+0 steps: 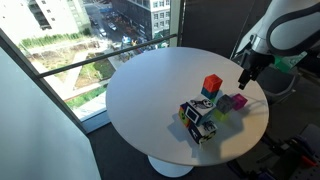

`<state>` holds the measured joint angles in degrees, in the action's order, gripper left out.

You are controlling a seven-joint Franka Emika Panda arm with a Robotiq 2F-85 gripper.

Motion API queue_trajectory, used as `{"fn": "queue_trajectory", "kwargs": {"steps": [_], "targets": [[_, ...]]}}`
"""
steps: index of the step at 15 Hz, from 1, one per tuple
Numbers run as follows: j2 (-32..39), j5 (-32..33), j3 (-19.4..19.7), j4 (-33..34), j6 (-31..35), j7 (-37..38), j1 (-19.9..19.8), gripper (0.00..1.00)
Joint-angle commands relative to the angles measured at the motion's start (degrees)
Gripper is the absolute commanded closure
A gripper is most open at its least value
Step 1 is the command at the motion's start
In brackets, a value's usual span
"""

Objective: Put the pink block on the table

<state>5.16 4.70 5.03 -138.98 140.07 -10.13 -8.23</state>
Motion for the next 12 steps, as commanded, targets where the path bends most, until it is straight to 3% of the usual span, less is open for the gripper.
{"fn": "queue_trajectory", "kwargs": {"steps": [1,7,12], "targets": [[-4.9,3.2,0.4,0.9,-8.0,4.3,1.4,0.00],[-11.9,6.4,-1.2,1.4,-16.8,10.4,3.2,0.00],[-17.0,4.1,-2.1,2.7,-24.1,9.5,4.4,0.00]]}}
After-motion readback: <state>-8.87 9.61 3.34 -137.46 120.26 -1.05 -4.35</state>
